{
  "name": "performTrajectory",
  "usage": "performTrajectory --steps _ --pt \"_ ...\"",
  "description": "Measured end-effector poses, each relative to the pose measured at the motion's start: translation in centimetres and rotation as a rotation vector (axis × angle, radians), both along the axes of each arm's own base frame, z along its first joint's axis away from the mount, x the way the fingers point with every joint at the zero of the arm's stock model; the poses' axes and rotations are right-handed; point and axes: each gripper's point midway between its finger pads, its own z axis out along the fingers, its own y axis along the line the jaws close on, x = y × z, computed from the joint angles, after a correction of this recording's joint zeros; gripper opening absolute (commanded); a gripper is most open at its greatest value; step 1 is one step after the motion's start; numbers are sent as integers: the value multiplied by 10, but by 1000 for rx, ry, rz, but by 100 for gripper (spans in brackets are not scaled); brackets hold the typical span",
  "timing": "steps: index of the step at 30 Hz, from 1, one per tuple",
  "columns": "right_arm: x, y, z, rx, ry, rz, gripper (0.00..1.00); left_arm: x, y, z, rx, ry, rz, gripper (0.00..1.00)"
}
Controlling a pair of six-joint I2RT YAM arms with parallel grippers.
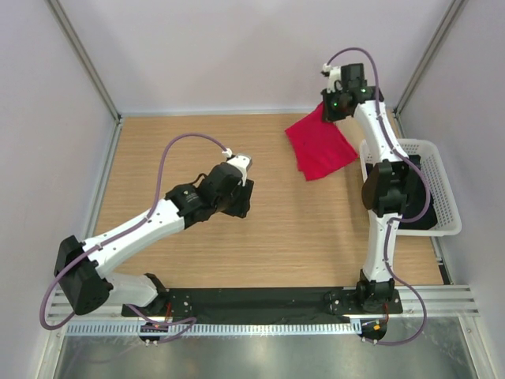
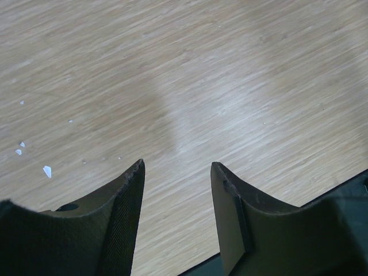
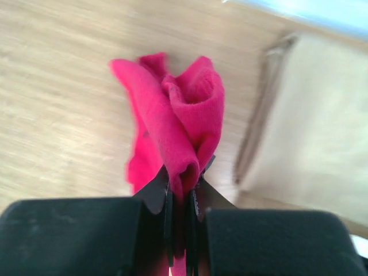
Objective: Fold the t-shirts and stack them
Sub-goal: Neatly place the folded tshirt to the corner
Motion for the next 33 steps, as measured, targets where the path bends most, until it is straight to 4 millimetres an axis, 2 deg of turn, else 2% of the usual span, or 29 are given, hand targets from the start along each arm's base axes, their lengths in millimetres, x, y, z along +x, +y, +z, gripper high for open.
performTrajectory --steps 4,7,17,21,27,33 --pt "20 -37 35 -49 -95 -31 1 -3 0 -3 -14 25 18 51" --pt "35 -54 46 -77 -147 -44 1 -4 -3 -3 -32 40 30 51" --pt "59 -73 15 -92 -139 -55 1 -2 -15 -16 -20 112 38 51" --pt "67 -93 11 -90 -156 -87 1 1 -20 -13 -24 119 39 51" --pt "84 -129 19 -89 -229 -149 1 6 -27 -9 -24 130 46 52" --pt "105 -148 6 -87 -274 -179 1 7 -28 -12 -4 152 51 52"
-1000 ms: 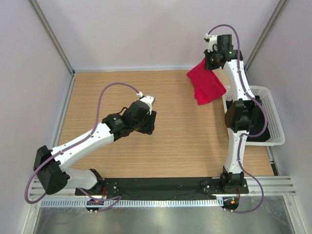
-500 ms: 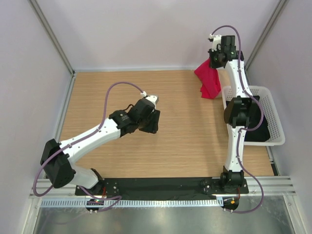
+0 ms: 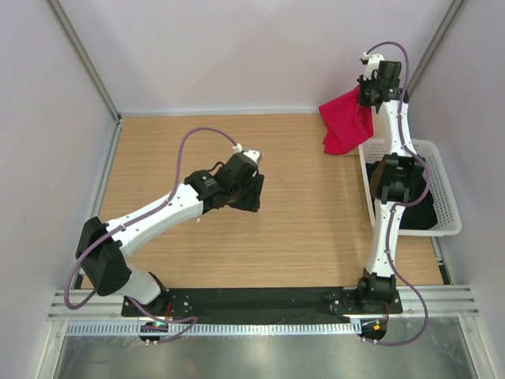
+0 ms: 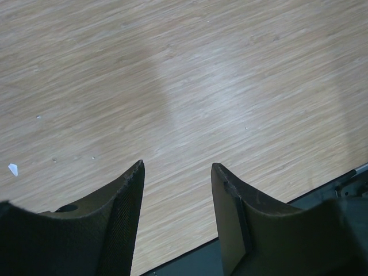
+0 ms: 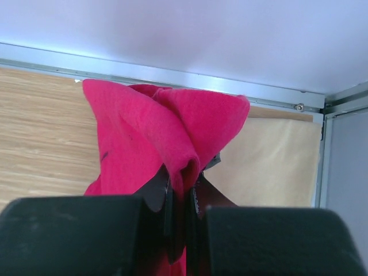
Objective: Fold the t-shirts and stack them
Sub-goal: Neatly place the folded tshirt to the corner
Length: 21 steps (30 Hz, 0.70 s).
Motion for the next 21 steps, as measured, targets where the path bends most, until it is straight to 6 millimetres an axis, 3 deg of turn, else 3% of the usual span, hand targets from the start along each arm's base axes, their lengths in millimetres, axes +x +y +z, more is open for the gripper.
performTrajectory --steps 4,12,21 --pt "10 -8 -17 5 -6 -14 1 -2 3 -2 21 17 1 52" --pt "23 -29 -30 29 -42 -54 1 0 6 -2 46 46 7 52" --pt "22 -67 -27 54 -69 -111 1 0 2 -15 76 93 -19 52"
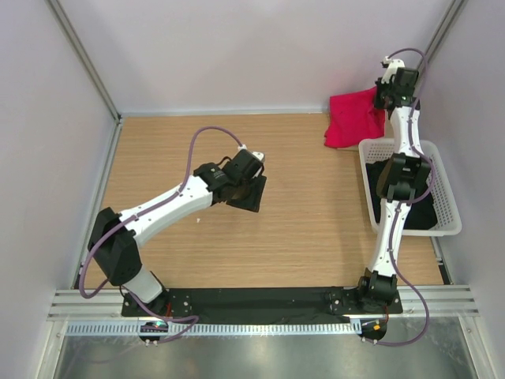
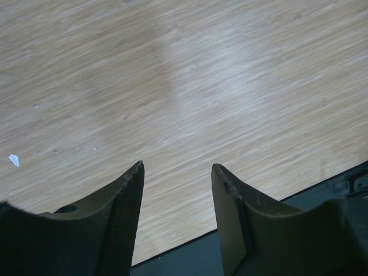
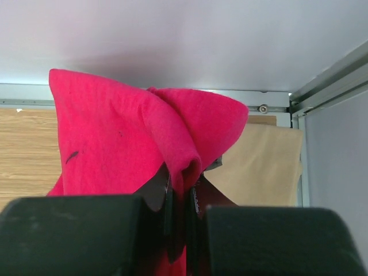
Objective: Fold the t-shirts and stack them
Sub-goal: Neatly place the folded tshirt to the corner
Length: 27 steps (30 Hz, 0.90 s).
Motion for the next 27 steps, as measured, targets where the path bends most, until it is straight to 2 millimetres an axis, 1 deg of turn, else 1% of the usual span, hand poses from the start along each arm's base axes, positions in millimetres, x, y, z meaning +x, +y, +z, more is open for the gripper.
performTrajectory --steps 3,6,9,12,16,21,22,23,24,26,27 --pt "-1 -8 1 10 -6 -7 1 0 -2 -5 6 16 -8 52" --pt "-1 -13 1 16 -14 -9 1 1 -4 -6 6 22 -11 52" --pt "2 -16 -3 18 -22 -10 1 0 -5 -7 3 30 -16 52" --pt "6 -18 -14 20 -20 -12 1 -1 -5 -7 2 34 -16 52" --pt "7 -23 -36 26 5 -20 1 -1 -4 -8 3 44 -16 52" --pt "9 -37 -50 12 11 -56 2 -2 -3 -11 4 58 -18 52" --pt "9 -40 -52 5 11 -68 7 -2 -3 -12 5 62 -18 52" --pt "9 -44 -54 -3 11 -85 9 -3 -3 -13 6 66 -19 52" --pt "9 -48 -56 -12 13 -102 19 -3 -4 -13 6 68 -20 52" --pt "9 -57 -62 -34 19 -152 49 -4 -3 -13 6 72 -21 52" --pt "9 -62 -64 -51 20 -175 59 -4 -3 -14 7 73 -22 52"
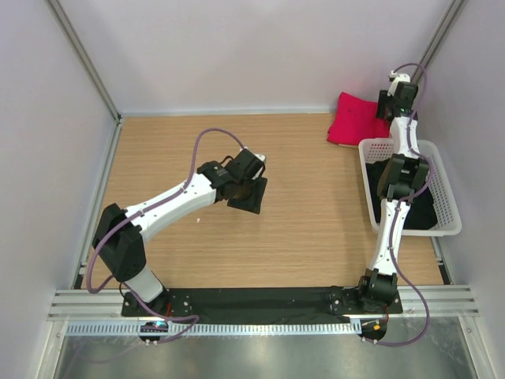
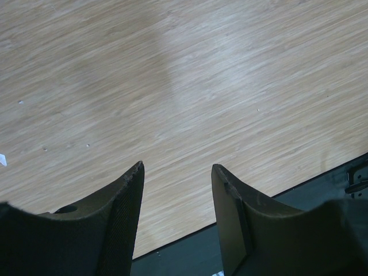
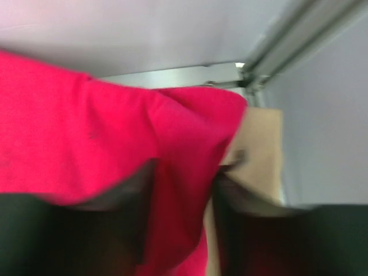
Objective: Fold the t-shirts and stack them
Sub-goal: Neatly place the folded tshirt to the corner
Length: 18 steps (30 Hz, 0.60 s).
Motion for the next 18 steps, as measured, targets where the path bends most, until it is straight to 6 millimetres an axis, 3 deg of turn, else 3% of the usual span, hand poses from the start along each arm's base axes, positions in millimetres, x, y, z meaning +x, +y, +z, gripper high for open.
performTrajectory --steps 2,3,10,14,18 --pt "-1 -10 -1 -20 -3 -52 68 0 0 0 2 1 1 52" --pt "-1 -14 0 -24 -8 -75 78 0 1 0 2 2 1 52" --pt "-4 -22 6 -25 -23 -183 82 -3 6 7 -18 -12 15 52" --pt "-14 -4 14 22 12 -201 82 -6 11 20 -60 -38 38 52" --pt "-34 27 36 100 35 -189 78 -5 12 35 -113 -81 53 53"
